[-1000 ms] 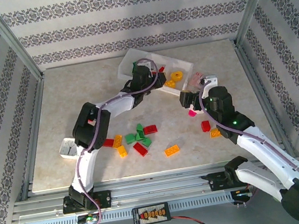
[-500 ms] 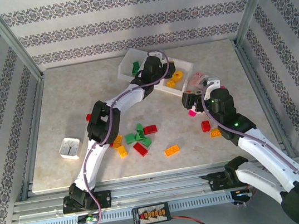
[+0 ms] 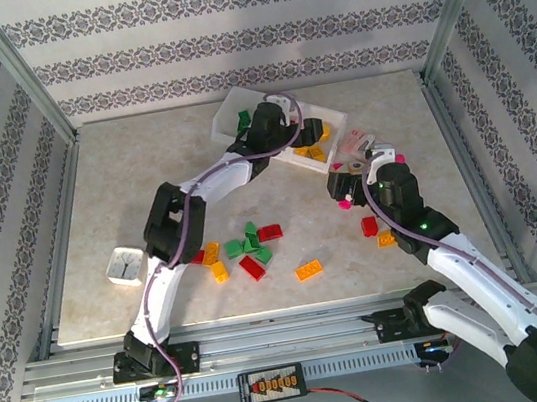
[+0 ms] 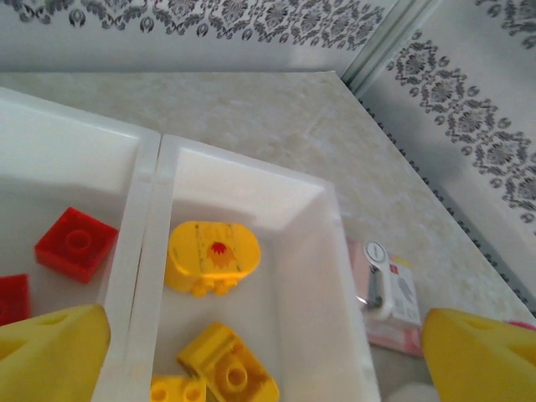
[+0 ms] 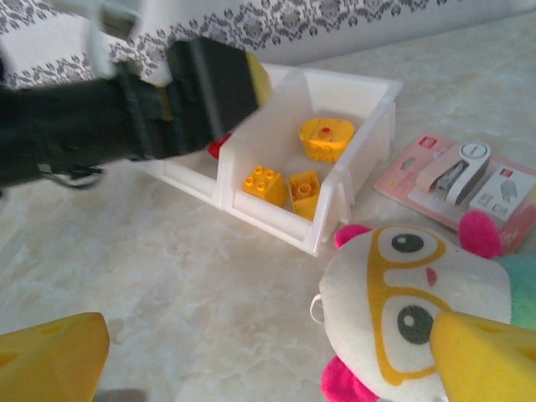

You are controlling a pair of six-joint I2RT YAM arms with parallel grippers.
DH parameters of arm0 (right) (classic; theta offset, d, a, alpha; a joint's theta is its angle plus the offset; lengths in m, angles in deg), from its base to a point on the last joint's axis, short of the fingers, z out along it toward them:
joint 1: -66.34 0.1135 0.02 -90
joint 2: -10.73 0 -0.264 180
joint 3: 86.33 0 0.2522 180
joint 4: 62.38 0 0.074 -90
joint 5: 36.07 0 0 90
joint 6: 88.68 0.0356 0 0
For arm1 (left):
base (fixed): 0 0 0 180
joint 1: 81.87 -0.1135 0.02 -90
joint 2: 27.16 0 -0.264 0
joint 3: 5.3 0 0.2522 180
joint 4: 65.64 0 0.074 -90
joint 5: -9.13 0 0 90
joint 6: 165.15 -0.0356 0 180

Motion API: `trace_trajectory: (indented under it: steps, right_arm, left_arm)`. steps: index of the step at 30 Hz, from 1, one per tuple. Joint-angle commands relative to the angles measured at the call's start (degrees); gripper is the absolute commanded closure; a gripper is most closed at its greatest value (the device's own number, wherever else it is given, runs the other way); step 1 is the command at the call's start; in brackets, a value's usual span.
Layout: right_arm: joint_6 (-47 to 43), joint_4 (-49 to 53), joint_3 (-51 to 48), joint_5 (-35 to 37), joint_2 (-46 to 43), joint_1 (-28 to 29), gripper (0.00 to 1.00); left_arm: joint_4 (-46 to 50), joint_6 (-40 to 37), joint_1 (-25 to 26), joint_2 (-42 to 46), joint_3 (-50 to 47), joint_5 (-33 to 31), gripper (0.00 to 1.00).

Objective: Sort the legos into containers by color
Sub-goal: Place the lego in the container, then pick up the lego from the middle-right of the table.

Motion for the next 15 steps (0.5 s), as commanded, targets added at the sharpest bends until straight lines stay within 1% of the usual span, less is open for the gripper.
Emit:
trace_trajectory:
  steps: [1, 7, 10, 15]
  right_arm:
    - [3.5, 3.0, -0.1, 0.7, 1.4, -0.5, 0.02]
    - [7.3, 13.9, 2.0, 5.4, 5.6, -1.4, 0.02]
    - [8.7, 18.6, 3.0, 3.9, 8.8, -3.8, 0.03]
    - [8.4, 21.8, 4.0, -0.2, 15.6, -8.0, 0.02]
  left_arm:
    - [-8.9, -6.4, 0.5, 10.2, -8.5, 2.0, 0.01]
    - [-15.1, -16.7, 0.6, 23.9, -29.1, 6.9, 0.01]
    - [-15.2, -21.8, 0.7, 29.9, -37.4, 9.8, 0.01]
    - [-12.9, -24.6, 1.0, 39.5, -47.6, 14.7, 0.01]
